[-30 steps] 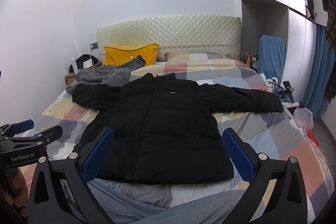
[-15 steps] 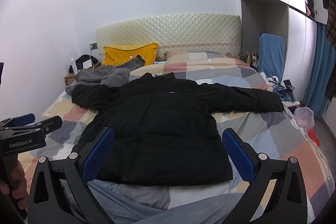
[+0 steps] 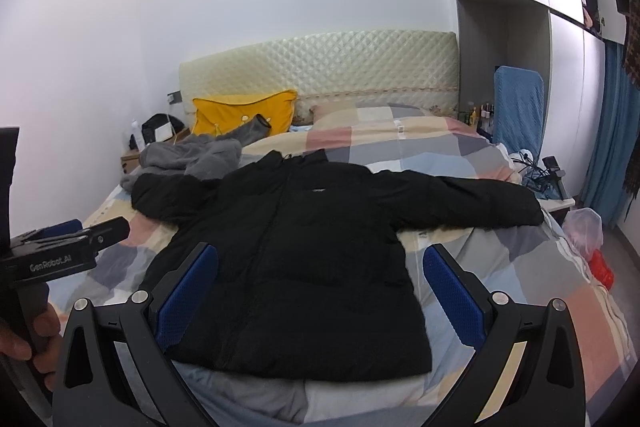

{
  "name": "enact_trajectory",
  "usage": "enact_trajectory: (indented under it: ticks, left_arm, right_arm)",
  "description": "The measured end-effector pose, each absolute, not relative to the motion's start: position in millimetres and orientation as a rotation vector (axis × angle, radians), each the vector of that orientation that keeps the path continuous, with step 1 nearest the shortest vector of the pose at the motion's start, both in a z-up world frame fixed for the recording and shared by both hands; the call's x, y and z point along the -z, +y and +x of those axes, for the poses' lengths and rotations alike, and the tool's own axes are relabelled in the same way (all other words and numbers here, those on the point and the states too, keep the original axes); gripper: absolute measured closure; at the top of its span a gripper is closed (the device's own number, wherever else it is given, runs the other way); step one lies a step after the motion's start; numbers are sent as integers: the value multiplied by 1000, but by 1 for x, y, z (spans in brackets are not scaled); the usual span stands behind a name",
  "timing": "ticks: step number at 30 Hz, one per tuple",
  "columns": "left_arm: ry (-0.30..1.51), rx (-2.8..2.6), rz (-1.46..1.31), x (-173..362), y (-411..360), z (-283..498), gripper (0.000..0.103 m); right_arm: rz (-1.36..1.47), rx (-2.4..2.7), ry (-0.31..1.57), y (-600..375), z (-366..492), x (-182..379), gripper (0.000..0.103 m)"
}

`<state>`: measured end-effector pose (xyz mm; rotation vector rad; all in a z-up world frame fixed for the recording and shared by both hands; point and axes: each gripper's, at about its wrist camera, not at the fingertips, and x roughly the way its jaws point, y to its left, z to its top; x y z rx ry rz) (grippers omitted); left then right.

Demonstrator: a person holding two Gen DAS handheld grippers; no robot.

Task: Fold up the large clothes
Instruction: 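Move the right tool to the jacket sleeve cuff and close on it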

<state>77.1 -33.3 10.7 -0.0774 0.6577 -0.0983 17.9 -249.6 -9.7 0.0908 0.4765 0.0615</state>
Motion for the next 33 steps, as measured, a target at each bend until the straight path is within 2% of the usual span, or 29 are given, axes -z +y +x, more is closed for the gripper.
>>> enact_trajectory:
  ticks: [13,18,26,33]
  left_arm:
    - [552,201,-52,-26,-53,143,0]
    - [536,220,-55,-6,-57,166,0]
    - [546,193,-25,42,-48,200,0]
    - [574,133,-47,76,-31,217,0]
  right_arm:
    - [98,61,413,-309,52,-8,0]
    - [111,75,352,-339,68,-7,0]
    - [127,152,363,-419,119,17,0]
    - [255,197,343,-491,153,31,0]
